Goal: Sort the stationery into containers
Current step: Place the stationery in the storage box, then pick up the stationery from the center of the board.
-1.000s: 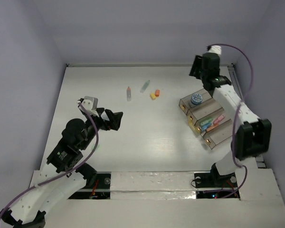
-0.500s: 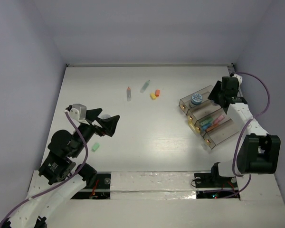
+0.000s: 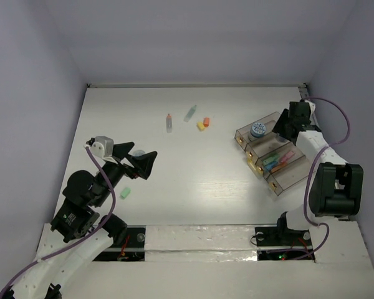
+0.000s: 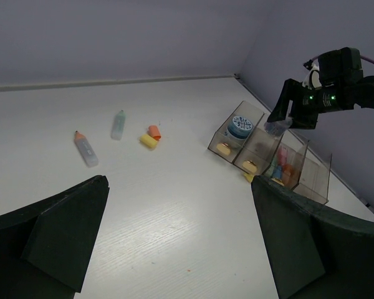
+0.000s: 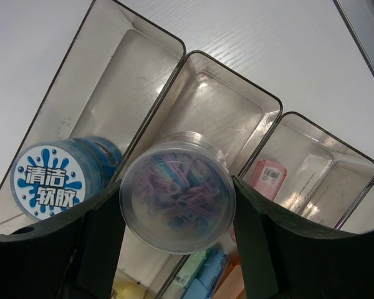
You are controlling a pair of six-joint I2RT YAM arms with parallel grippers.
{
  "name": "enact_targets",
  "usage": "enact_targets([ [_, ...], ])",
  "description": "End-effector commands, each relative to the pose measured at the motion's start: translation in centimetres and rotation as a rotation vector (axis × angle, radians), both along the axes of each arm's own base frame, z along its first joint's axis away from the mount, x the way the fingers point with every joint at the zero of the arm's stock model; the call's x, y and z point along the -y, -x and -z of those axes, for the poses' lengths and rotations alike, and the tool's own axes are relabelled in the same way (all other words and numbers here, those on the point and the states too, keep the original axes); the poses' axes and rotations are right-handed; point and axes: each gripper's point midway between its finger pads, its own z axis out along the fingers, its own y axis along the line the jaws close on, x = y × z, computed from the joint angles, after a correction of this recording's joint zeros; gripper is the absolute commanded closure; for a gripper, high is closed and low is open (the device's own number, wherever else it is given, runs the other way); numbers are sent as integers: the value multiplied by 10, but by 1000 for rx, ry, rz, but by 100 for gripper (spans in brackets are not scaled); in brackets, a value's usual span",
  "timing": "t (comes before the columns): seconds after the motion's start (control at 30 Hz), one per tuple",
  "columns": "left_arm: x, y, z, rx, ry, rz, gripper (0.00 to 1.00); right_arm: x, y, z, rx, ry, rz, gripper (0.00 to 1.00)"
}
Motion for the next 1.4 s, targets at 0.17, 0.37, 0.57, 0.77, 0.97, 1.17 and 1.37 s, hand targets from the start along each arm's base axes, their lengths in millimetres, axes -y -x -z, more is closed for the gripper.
enact_targets([
  [0.17,3,-3,-6,24,15,8,1,11,-17,-39,122,18,55,0],
  [0.37,3,-4,-6,22,15,3,1,-10,-16,-79,250,-39,-54,0],
  [0.57,-1,-10,-1,-4,10,-37,1,-150,-22,-117,329,-110,-471,0],
  [0.77,-28,-21,-2,-12,32,-190,1,-332,1,-101,278,-140,-967,0],
  [0.97,-71,-20,-10,11,110,-392,1,-450,45,-78,196,-90,-1344,0],
  [1.17,-84,-25,-9,7,120,-464,1,-523,87,-19,81,-39,-1584,0],
  [1.37,-92,-31,-6,-5,113,-507,1,-571,102,20,20,-70,-1696,0],
])
